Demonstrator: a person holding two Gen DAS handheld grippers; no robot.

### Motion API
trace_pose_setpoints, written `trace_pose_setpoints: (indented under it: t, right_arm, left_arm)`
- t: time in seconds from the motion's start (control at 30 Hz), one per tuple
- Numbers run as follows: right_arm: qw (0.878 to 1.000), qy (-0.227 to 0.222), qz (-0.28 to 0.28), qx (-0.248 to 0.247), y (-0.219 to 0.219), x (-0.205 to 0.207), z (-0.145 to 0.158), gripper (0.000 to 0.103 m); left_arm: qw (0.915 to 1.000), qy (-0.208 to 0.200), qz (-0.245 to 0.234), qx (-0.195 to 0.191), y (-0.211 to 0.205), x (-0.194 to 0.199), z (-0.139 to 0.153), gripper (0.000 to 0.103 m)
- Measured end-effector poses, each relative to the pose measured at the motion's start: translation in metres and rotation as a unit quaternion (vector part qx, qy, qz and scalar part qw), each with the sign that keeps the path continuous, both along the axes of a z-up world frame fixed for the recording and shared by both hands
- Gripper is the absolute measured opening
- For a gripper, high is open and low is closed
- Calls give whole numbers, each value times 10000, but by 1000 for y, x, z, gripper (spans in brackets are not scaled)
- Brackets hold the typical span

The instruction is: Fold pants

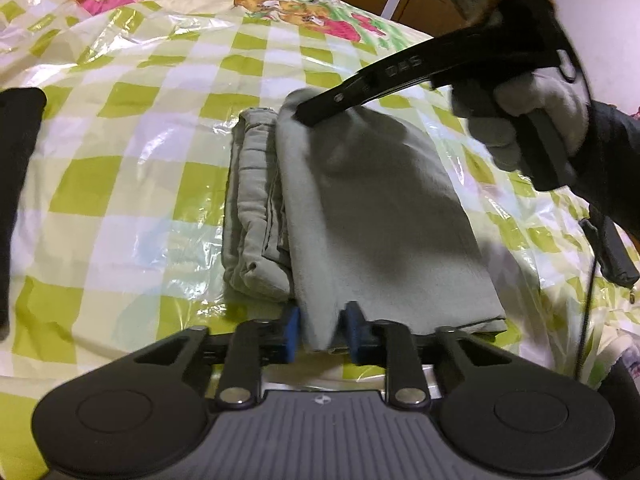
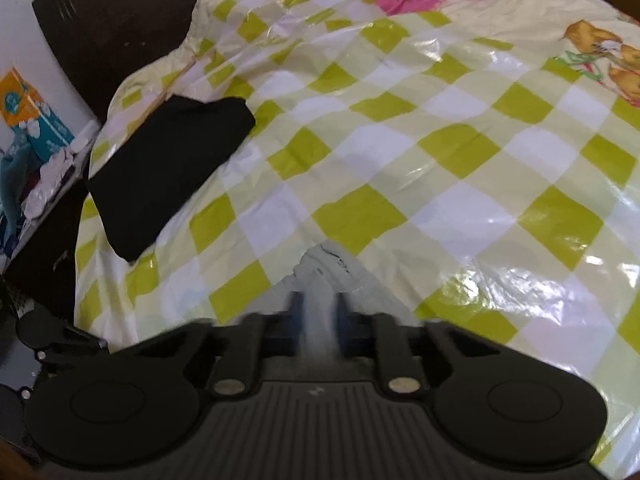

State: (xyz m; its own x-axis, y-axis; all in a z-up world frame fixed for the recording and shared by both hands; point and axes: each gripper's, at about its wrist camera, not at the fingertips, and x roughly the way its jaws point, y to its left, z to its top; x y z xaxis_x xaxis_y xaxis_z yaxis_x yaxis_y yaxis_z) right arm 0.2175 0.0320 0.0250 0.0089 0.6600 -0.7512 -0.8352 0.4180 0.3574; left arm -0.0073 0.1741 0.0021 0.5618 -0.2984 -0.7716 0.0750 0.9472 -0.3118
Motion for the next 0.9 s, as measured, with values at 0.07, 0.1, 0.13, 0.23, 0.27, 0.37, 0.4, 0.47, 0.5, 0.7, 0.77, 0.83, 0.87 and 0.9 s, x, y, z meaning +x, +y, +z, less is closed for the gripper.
trace_pose_setpoints:
  t: [0.07, 0.1, 0.13, 0.23, 0.27, 0.37, 0.4, 0.47, 0.5, 0.7, 0.77, 0.83, 0.87, 0.9]
  right_arm:
    - [9997, -91, -169, 172, -12, -7, 12, 6]
    - [9992, -150, -261, 253, -17, -10, 19, 6]
    - [9984, -200, -398, 362, -25, -14, 27, 6]
    - [9944, -257, -783, 655, -42, -19, 48, 6]
    - [9927, -286, -908, 747, -47, -19, 55, 6]
    - [9890, -375, -1096, 925, -46, -18, 72, 6]
    - [9886, -404, -1093, 954, -42, -17, 74, 6]
    - [9894, -415, -1043, 923, -27, -14, 71, 6]
    - [9904, -374, -991, 888, -19, -13, 66, 6]
    - [9927, -89, -1077, 537, 3, -4, 27, 8]
    - [9919, -141, -1186, 430, 4, -1, 20, 8]
    - [9919, -174, -1175, 439, 8, -2, 19, 8]
    - [9919, -258, -1160, 440, 11, -4, 21, 8]
    - [9920, -361, -1134, 428, 14, -6, 24, 8]
  left_arm:
    - [10000, -92, 27, -10, -1, -3, 6, 25]
    - [9999, -155, 38, -21, -1, -3, 10, 24]
    - [9997, -247, 52, -36, -1, -5, 15, 24]
    - [9982, -590, 89, -56, 0, -9, 32, 23]
    - [9975, -698, 99, -49, 2, -9, 36, 23]
    - [9960, -869, 206, -42, 11, -6, 42, 23]
    - [9959, -870, 255, -44, 14, -5, 40, 23]
    - [9963, -782, 337, -97, 20, -4, 33, 23]
    - [9968, -696, 373, -138, 22, -4, 28, 23]
    - [9967, -629, 419, -296, 31, -4, 16, 23]
    - [9964, -619, 470, -333, 36, -1, 12, 23]
    - [9957, -689, 486, -395, 40, -2, 13, 23]
    - [9953, -738, 492, -396, 41, -4, 14, 23]
    - [9949, -768, 522, -389, 42, -5, 13, 23]
